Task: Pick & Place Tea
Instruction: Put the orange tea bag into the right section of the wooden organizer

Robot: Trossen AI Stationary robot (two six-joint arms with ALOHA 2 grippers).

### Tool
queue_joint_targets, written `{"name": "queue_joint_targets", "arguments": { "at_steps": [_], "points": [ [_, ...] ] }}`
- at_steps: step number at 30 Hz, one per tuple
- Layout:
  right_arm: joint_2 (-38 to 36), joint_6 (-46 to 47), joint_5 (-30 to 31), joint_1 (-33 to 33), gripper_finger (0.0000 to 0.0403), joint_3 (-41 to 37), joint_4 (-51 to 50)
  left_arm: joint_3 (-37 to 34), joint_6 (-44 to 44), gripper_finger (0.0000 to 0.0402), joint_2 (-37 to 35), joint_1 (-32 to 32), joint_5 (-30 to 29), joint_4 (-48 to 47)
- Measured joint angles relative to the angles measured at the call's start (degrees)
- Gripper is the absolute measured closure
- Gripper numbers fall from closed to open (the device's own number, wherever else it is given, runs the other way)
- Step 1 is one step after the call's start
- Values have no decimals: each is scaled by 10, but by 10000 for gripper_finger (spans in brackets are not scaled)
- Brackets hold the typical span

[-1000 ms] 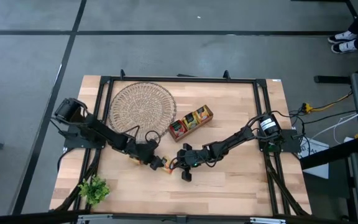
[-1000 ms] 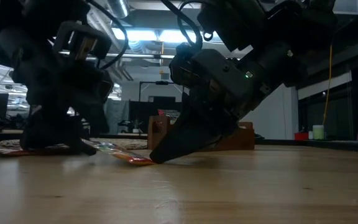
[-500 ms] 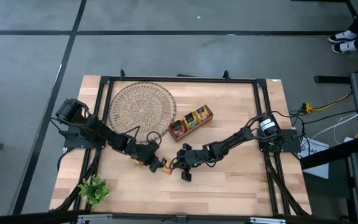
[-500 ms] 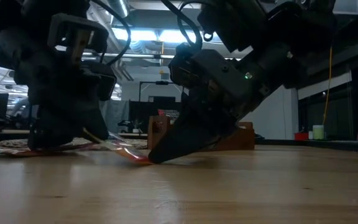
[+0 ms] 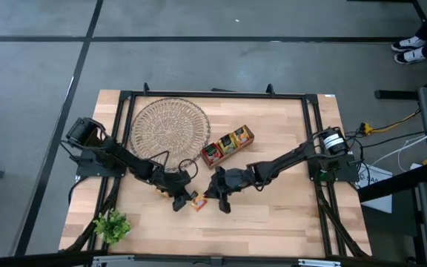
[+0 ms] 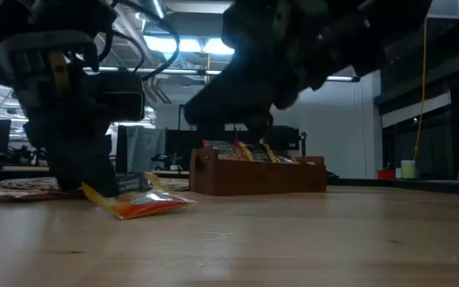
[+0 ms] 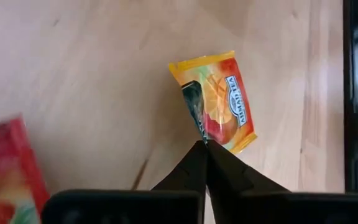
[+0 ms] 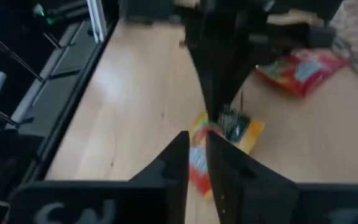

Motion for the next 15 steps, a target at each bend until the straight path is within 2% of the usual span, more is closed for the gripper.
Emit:
{"name": "queue_joint_targets", "arguments": {
  "at_steps": [9,15],
  "points": [
    [-10,13,-1,-22,254,17,-9,102,230,400,-19,0,-49,-184],
    [-10,14,0,-32,229,18,-10,163,310,400,-37,1,-120,-324]
  ]
}}
